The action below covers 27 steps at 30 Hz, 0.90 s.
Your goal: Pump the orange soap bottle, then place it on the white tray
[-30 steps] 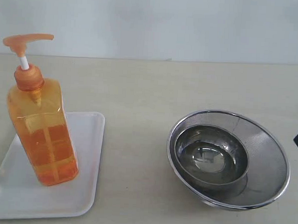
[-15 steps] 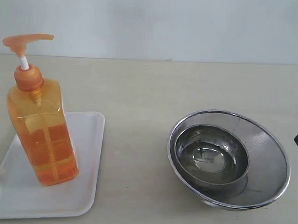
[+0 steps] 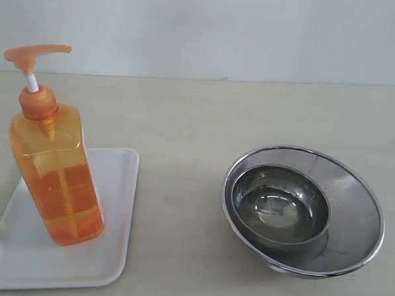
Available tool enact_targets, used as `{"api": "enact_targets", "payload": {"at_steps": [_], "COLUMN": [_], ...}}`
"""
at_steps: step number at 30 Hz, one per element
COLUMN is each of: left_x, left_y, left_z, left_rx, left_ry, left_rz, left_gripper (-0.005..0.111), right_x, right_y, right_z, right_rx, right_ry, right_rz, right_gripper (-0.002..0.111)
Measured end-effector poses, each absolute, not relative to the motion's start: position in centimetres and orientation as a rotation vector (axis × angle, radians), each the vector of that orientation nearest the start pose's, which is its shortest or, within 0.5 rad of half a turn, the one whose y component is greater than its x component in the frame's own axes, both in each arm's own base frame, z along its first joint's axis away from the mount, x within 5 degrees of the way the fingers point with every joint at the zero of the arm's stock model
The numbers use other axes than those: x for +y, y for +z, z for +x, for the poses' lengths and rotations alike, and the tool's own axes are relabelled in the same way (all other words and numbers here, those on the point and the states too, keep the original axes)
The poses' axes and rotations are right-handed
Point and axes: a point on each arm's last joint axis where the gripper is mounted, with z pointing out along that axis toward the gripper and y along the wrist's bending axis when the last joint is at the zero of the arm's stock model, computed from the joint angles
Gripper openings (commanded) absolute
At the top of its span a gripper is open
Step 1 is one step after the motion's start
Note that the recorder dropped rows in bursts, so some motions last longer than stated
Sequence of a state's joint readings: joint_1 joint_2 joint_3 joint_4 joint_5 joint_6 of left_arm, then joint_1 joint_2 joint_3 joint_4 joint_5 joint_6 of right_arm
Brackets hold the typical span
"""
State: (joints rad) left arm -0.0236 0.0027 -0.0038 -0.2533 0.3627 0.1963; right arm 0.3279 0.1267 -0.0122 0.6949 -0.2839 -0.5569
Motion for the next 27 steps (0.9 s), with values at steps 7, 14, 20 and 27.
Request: {"api": "enact_targets", "payload": {"at_steps": [7,14,20,27], "left_x": [-0.9,-0.9,-0.9,-0.9], "left_y": [18.3,18.3,18.3,18.3], "left_z": [5.3,5.3,5.3,5.3], "left_rx": [1.835,1.835,1.835,1.835], "left_ry": [-0.127,-0.127,-0.126,-0.126], "left_rz": [0.046,0.046,0.048,0.048], "left_gripper": [0.005,0.005,0.005,0.005], "right_x": [-0.4,0.0,0.6,0.7], "right_y": [22.5,21.9,21.1,19.2], "right_z": [5.5,5.6,5.6,5.5], "right_rx": [1.368,1.428,1.520,1.737], "right_ry": [0.133,0.155,0.184,0.087], "right_rz": [0.125,0.103,0.030,-0.074], "right_gripper": [0.000,0.000,0.000,0.000]}}
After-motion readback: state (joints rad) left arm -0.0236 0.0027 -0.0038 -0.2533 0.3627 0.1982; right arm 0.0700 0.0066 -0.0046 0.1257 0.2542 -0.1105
